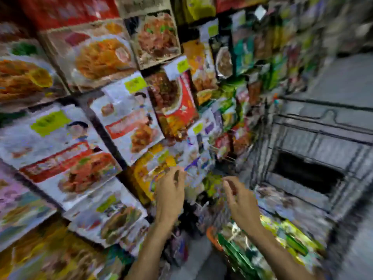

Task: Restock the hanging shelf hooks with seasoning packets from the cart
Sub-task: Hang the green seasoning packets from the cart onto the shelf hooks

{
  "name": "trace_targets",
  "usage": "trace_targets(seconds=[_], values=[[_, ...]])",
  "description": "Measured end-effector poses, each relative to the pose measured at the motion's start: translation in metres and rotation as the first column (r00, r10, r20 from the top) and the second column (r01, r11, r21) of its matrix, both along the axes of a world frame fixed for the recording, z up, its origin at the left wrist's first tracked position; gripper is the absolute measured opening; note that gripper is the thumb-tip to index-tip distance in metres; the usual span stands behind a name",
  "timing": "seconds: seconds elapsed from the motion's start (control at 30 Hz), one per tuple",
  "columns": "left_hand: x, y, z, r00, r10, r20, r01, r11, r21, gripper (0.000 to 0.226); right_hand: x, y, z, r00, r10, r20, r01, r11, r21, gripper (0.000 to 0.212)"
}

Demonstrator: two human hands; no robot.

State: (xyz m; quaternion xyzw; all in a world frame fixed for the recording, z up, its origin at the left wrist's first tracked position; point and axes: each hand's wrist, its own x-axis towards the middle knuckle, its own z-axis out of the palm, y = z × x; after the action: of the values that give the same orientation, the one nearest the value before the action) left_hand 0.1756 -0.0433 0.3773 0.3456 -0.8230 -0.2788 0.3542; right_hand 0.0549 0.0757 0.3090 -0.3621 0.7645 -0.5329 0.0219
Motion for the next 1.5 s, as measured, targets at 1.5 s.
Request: trace_targets(seconds=[1.5], values=[[-0.14, -0.05, -0.3, 0.761, -0.439, 0.477, 0.444, 0.889, 0.11, 0.027, -0.063, 0.068, -0.285, 0.059, -0.719, 0.693, 0.58, 0.589, 0.562, 0.026]])
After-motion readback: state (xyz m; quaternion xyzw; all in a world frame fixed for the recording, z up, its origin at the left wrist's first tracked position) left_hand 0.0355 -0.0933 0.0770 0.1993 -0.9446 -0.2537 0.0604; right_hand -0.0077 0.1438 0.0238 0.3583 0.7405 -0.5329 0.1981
